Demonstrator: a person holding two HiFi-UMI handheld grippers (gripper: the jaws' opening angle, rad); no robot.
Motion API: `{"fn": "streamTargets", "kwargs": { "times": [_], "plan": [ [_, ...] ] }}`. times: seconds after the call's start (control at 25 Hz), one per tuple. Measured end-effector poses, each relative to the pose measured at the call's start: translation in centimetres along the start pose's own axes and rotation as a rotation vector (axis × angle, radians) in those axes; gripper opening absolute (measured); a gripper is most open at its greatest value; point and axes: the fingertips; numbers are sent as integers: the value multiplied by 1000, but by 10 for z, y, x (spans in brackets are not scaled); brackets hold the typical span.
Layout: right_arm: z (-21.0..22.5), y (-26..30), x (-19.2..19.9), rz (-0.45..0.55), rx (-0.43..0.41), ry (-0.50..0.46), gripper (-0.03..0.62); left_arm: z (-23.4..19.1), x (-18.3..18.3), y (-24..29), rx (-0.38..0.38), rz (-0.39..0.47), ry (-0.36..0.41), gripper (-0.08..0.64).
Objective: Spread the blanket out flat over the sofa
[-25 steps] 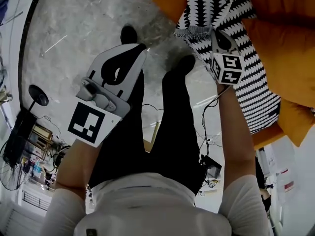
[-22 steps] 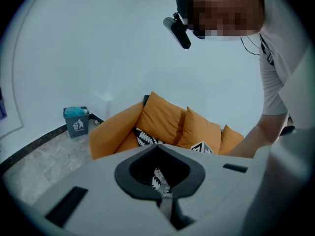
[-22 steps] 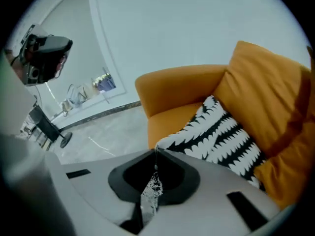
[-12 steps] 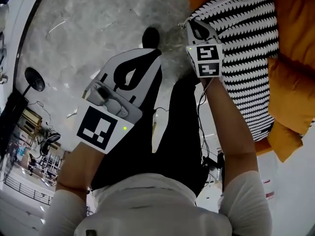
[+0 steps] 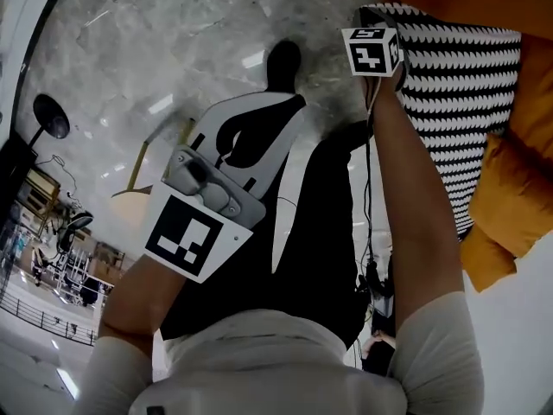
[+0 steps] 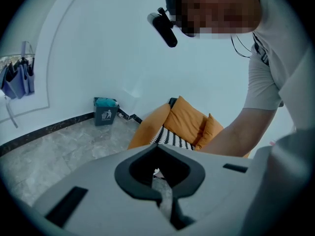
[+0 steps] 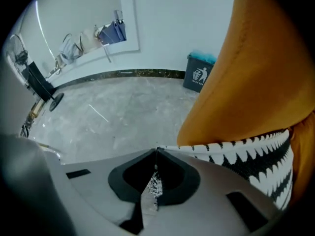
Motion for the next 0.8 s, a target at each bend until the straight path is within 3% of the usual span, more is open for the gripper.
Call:
{"fn": "streamTargets", "kwargs": {
  "times": [0.12,0.32,0.4,0.64,0.8],
  "plan": [
    [-12,19,6,-27,17,-19,32,-7,20,-12,6,5,1,6],
    [-15,-8,8,41,-18,36,40,18,7,-21,11,36,56,6],
    [-22,-34,8,89,-41,75,153,27,-2,-29,5,42,74,6],
    [-32,-181,14,281,-86,133,161,76,-38,-66,-54,38,9,6],
    [-30,-320,39,405,-151,146,161,143,-78,-94,-71,95,40,6]
  ]
}}
Point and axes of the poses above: the fingertips, and each gripper's own axes: y forward along the fingers, z to its right, x out of its underside, and after that the axes turned 6 degrees about -z, right-handed
